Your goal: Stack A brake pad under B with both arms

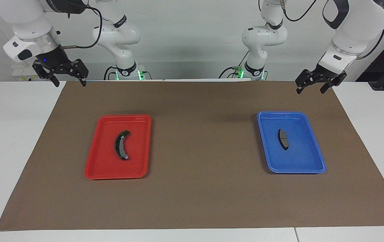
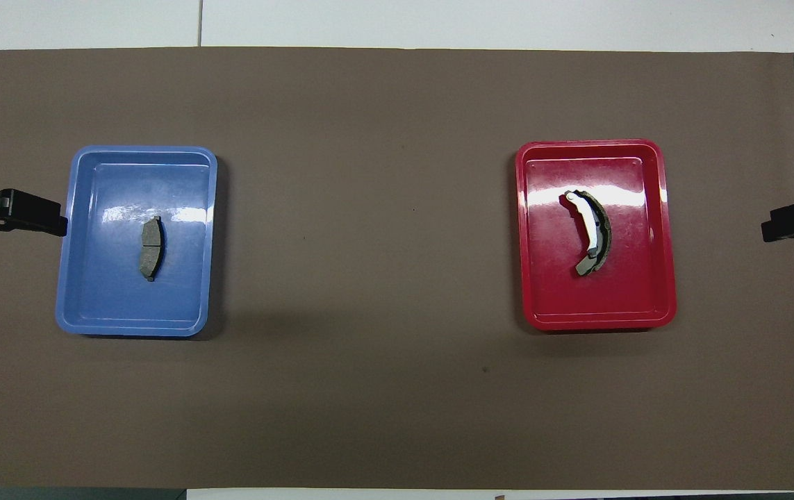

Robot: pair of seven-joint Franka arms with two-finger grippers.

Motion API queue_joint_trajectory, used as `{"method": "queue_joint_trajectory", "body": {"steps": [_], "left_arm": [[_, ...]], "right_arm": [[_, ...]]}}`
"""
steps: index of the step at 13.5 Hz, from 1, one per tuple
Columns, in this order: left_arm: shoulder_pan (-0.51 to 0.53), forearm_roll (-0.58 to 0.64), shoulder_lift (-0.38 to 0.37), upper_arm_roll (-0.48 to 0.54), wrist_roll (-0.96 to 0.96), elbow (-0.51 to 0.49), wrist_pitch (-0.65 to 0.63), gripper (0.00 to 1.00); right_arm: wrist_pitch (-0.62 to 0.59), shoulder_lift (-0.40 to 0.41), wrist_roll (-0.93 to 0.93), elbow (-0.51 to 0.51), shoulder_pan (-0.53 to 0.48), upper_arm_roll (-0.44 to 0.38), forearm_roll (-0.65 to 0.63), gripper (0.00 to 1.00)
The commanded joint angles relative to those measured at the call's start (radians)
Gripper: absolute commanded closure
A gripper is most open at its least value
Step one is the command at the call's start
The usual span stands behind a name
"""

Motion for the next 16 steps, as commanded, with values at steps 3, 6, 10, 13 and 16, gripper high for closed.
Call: {"method": "queue_joint_trajectory", "body": {"steps": [3,6,10,13,16], "left_arm": [[-0.020,0.006,0.018,0.006,-0.004,0.030,-0.032,0.00],[-0.020,0.006,0.018,0.006,-0.001,0.011,-0.006,0.00],[-0.020,0.006,0.027,0.026,0.031,-0.150,0.205,0.00],[-0.020,0.006,0.050,0.052,0.094,-0.288,0.406,0.00],[-0.020,0.008,0.102,0.052,0.090,-0.388,0.586,0.01]], "right_arm": [[-0.008,-0.008,-0.023,0.000,-0.020,0.015,-0.009,0.01],[-0.008,-0.010,-0.023,-0.007,-0.022,0.016,-0.004,0.01],[0.011,-0.014,-0.015,-0.014,-0.029,0.066,-0.002,0.01],[0.069,-0.002,0.017,-0.045,-0.029,0.100,0.005,0.01],[0.222,0.000,0.057,-0.170,-0.029,0.147,0.007,0.01]]}}
